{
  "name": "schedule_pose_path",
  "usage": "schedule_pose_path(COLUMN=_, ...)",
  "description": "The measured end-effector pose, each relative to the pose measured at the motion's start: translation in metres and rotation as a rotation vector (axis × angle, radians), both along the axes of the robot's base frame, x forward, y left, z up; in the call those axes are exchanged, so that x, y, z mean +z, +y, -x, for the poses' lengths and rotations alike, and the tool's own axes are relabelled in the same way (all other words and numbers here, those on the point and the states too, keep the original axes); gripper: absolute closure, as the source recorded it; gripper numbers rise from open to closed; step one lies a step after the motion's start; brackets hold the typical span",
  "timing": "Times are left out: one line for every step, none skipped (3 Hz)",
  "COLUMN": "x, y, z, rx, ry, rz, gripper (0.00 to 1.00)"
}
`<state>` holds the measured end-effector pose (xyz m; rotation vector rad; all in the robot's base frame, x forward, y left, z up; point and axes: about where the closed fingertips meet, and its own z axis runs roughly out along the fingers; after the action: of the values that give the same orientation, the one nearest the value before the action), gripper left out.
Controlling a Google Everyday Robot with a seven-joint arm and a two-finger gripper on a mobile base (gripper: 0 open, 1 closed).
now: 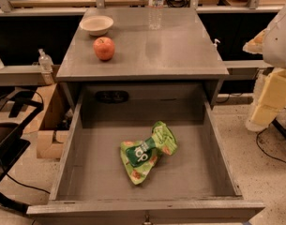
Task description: Pick green rice chip bag from top drawer and place on counter
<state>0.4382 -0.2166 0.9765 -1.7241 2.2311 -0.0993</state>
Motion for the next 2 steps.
schedule_pose_path(x=0.000, y=0.000, z=-0.001, rx=0.001, ry=-0.005, rz=-0.003, gripper=0.00)
schedule_pose_path(x=-0.035, y=-0.003, z=-0.019, rx=0.001, ry=-0.010, rz=-0.075, gripper=0.00)
